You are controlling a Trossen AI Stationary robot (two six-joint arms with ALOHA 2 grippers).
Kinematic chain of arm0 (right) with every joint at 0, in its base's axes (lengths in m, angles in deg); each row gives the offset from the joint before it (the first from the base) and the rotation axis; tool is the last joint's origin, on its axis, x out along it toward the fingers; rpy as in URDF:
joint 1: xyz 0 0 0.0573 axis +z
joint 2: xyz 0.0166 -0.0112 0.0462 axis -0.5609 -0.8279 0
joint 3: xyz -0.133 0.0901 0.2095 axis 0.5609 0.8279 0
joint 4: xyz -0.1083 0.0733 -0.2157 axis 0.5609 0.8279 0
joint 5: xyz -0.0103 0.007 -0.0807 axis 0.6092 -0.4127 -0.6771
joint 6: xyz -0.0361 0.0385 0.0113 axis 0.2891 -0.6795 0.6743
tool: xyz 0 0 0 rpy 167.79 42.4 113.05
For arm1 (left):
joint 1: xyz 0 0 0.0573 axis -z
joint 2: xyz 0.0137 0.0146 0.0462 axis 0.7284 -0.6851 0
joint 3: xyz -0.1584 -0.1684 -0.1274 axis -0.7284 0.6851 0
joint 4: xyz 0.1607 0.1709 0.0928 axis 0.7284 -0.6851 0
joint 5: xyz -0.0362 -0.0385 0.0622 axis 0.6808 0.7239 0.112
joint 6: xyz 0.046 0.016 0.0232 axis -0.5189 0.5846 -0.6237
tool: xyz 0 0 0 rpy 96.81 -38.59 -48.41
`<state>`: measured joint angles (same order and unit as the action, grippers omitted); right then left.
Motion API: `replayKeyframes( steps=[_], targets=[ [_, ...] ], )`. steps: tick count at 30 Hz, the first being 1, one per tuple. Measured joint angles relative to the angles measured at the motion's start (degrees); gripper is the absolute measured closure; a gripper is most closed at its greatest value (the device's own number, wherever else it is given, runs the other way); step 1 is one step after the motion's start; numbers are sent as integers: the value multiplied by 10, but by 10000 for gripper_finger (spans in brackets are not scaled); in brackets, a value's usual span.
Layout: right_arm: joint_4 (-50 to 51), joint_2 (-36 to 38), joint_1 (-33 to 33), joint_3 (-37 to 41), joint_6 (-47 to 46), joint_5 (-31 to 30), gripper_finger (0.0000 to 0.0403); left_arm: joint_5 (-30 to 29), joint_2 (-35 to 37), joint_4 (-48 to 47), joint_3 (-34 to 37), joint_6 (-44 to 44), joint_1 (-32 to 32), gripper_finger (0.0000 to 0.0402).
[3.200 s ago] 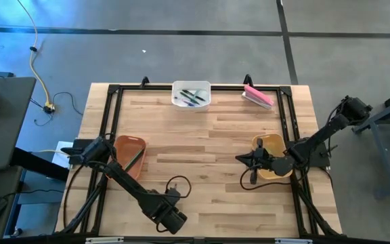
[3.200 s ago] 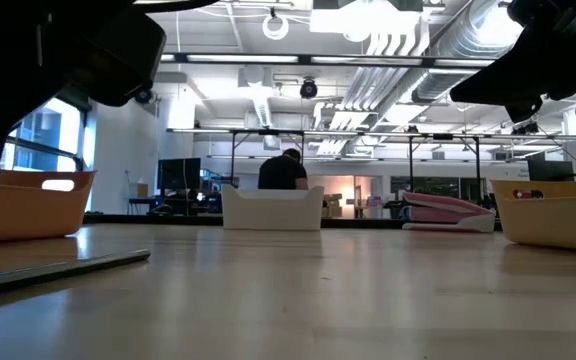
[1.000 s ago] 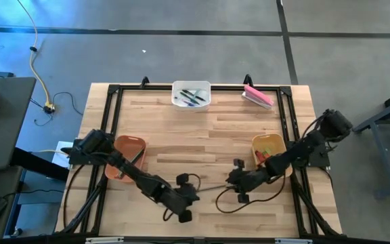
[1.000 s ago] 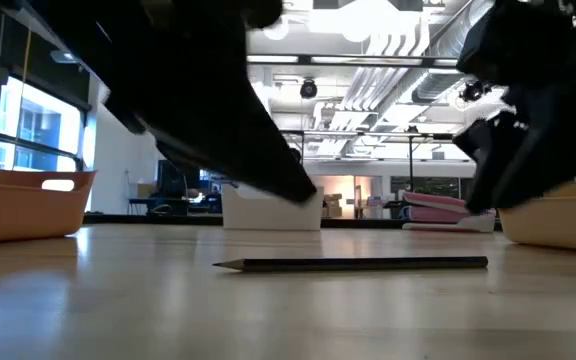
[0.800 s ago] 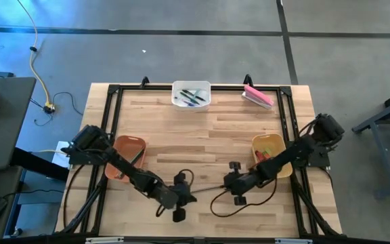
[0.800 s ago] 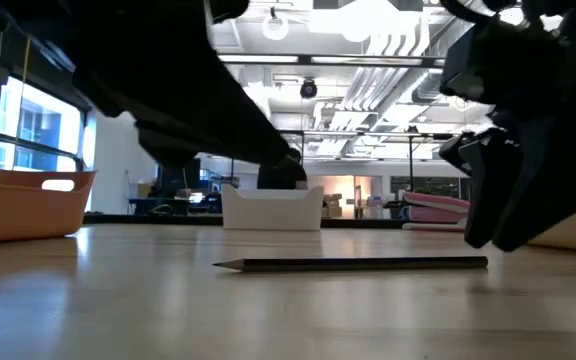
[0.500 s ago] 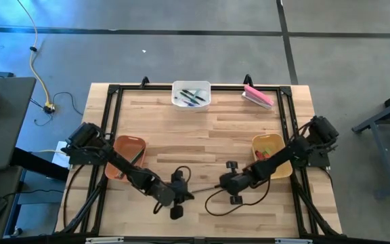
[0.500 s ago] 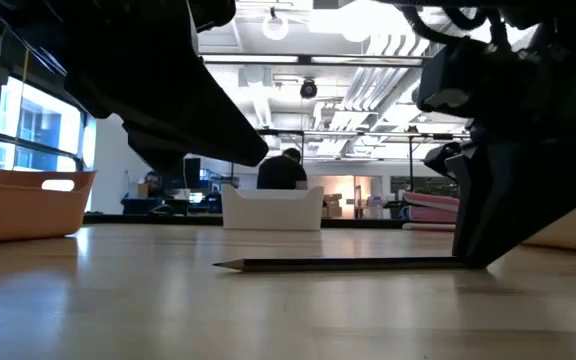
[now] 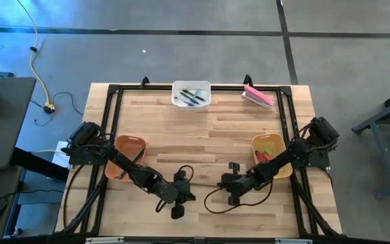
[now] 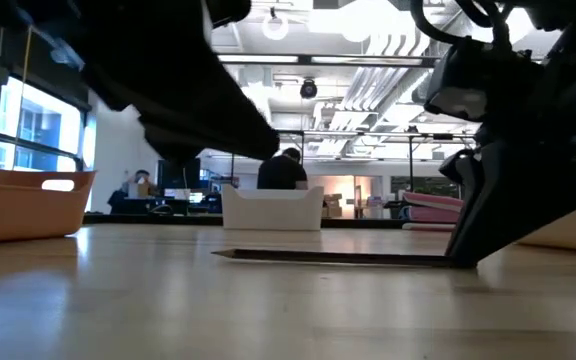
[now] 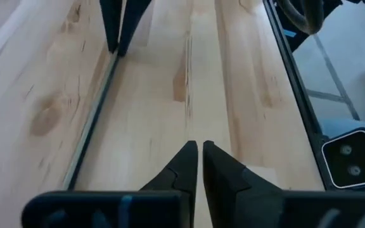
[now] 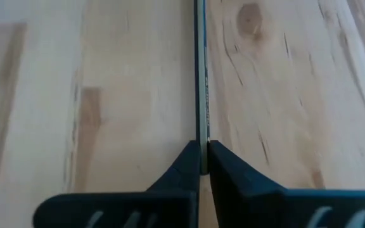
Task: Sort crayons/erasers/pens/pencils in bins
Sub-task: Put the blue pencil into the orange bin
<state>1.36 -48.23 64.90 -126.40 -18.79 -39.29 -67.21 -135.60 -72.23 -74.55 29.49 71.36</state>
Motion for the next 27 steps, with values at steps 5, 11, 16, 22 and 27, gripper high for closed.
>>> replayKeyframes(
  steps=[5,11,16,22,27],
  targets=[
    [-49,-2,4,13,-16,-4,399,9,0,-80,-49,-43,-17,354],
    [-63,4,4,13,-24,1,399,27,0,-227,-135,-94,-29,306],
    [-70,22,4,13,-25,-5,399,46,0,-295,-162,-96,-36,283],
    [-78,37,4,12,-13,-11,399,43,0,-302,-162,-95,-44,277],
    [-73,37,4,-8,13,3,399,41,0,-309,-162,-95,-58,277]
  ],
)
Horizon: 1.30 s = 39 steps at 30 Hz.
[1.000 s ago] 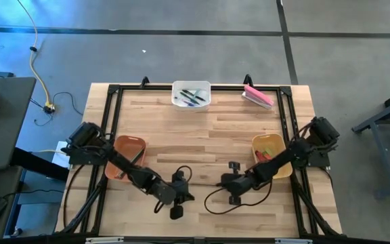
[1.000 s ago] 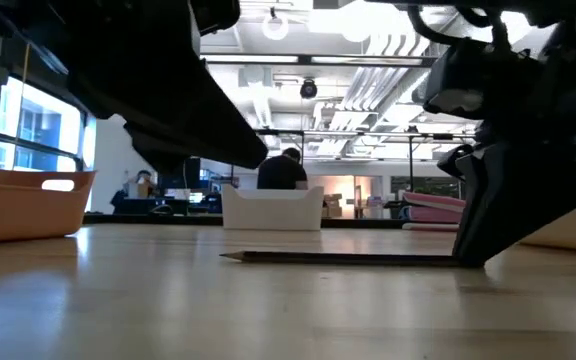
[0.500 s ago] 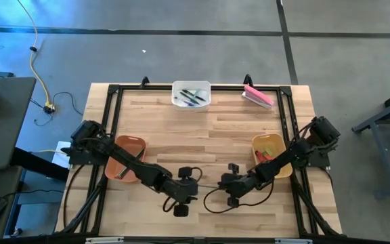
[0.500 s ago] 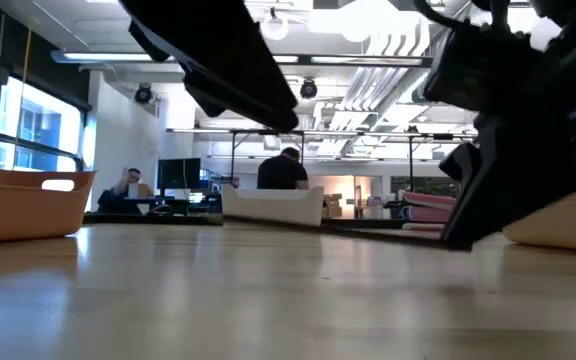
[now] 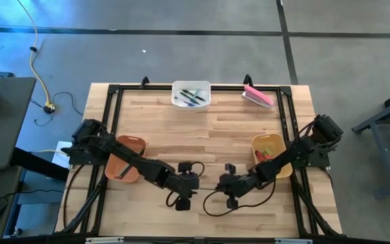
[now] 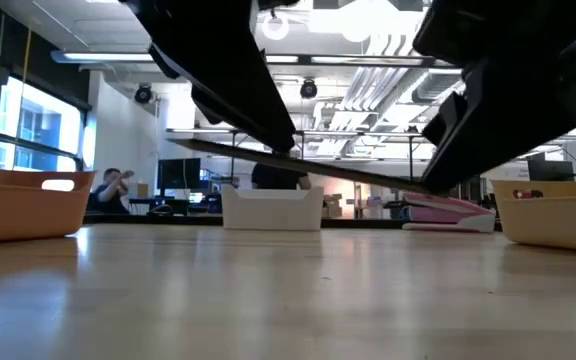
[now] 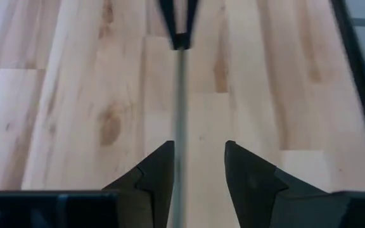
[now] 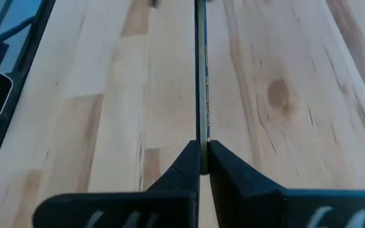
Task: Sort crayons/erasers/pens/pencils in bins
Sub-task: Put the blue pencil into the orange bin
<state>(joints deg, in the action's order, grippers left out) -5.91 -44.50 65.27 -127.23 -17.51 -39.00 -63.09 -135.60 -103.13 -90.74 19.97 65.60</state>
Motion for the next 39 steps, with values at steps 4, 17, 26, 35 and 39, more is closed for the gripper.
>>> replayKeyframes(
  steps=[4,17,26,35,39],
  targets=[
    [24,0,0,-22,20,1,399,12,0,-14,0,0,-12,277],
    [34,0,0,-37,39,-2,399,66,0,-25,0,-19,-20,307],
    [34,0,0,-37,39,-3,398,66,0,-25,0,-26,-21,389],
    [59,8,3,-36,36,-12,321,23,0,-60,0,-2,-14,396],
    [114,47,11,-36,29,-33,274,-18,0,-109,0,36,4,398]
  ],
)
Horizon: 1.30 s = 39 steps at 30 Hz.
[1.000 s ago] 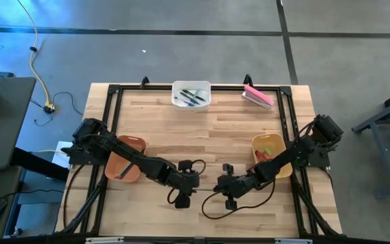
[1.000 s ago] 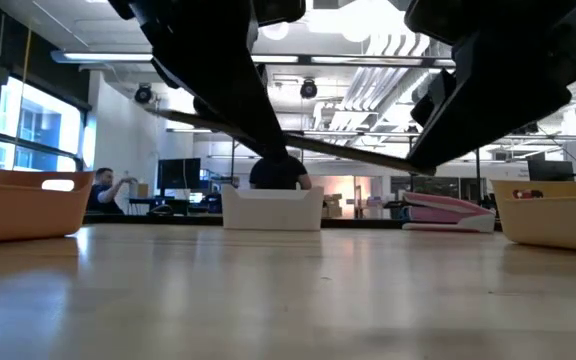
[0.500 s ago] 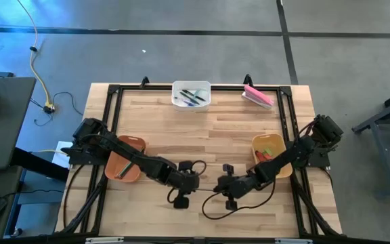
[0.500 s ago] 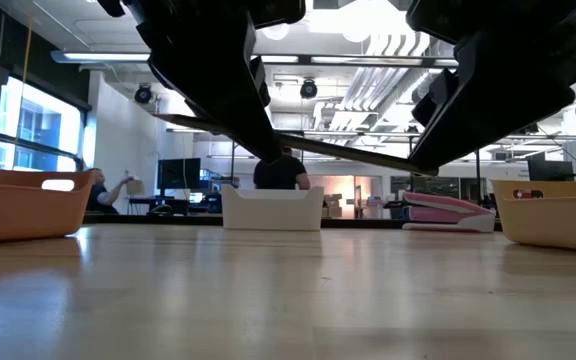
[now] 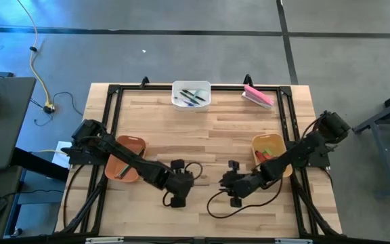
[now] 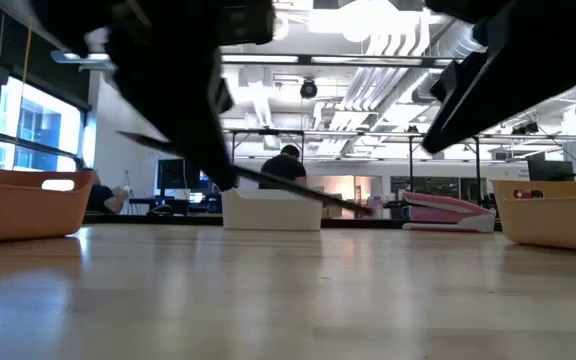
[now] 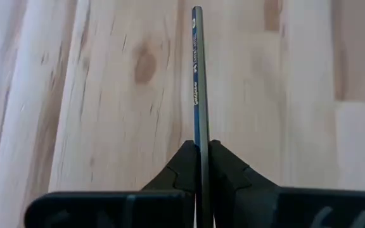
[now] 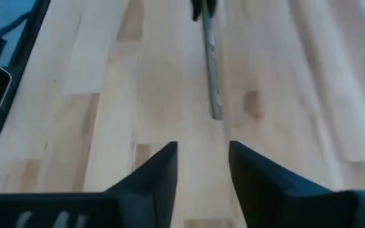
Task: Sort crayons/erasers/pens/pencils in bins
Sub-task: Put the blue pencil into the orange bin
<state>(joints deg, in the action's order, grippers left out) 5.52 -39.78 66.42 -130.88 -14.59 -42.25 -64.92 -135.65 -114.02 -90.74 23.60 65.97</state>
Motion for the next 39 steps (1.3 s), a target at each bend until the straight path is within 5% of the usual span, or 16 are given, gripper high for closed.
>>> replayKeyframes(
  steps=[5,10,15,24,39],
  targets=[
    [75,58,18,7,18,-52,260,-46,10,-68,4,62,27,399],
    [40,94,22,56,35,-75,318,-83,76,-92,58,161,50,399],
    [-40,104,13,104,52,-79,394,-133,184,-103,157,317,85,400],
    [-78,104,-2,111,70,-79,390,-247,314,-278,257,656,188,400],
    [-99,104,-27,111,92,-79,402,-165,274,-530,258,1022,365,401]
  ],
)
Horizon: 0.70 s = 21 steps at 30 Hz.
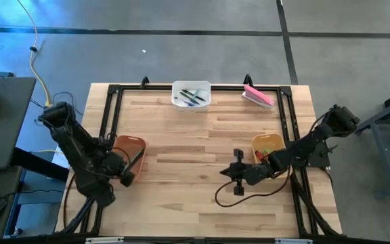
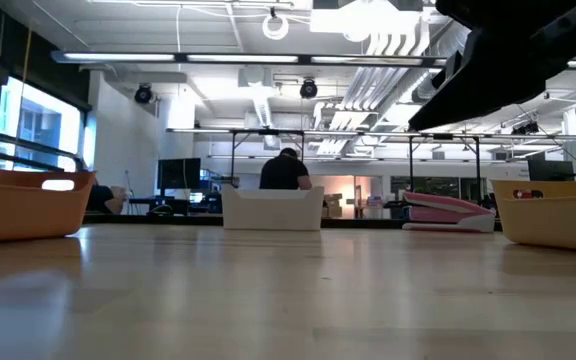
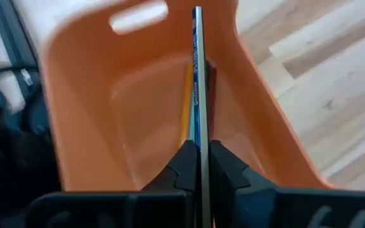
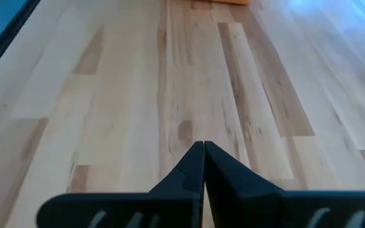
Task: Sort crayons/erasers/pens/pencils in bins
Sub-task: Put the blue pencil into the orange bin
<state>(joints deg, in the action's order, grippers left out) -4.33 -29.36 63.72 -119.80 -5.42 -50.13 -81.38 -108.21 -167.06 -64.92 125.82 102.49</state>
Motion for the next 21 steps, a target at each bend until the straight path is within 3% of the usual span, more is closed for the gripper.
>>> replayKeyframes(
  steps=[12,21],
  targets=[
    [-12,0,-11,0,4,0,403,-8,-79,5,0,-3,-38,401],
    [-15,0,-11,0,3,1,403,5,-83,25,0,-34,-56,397]
  ],
)
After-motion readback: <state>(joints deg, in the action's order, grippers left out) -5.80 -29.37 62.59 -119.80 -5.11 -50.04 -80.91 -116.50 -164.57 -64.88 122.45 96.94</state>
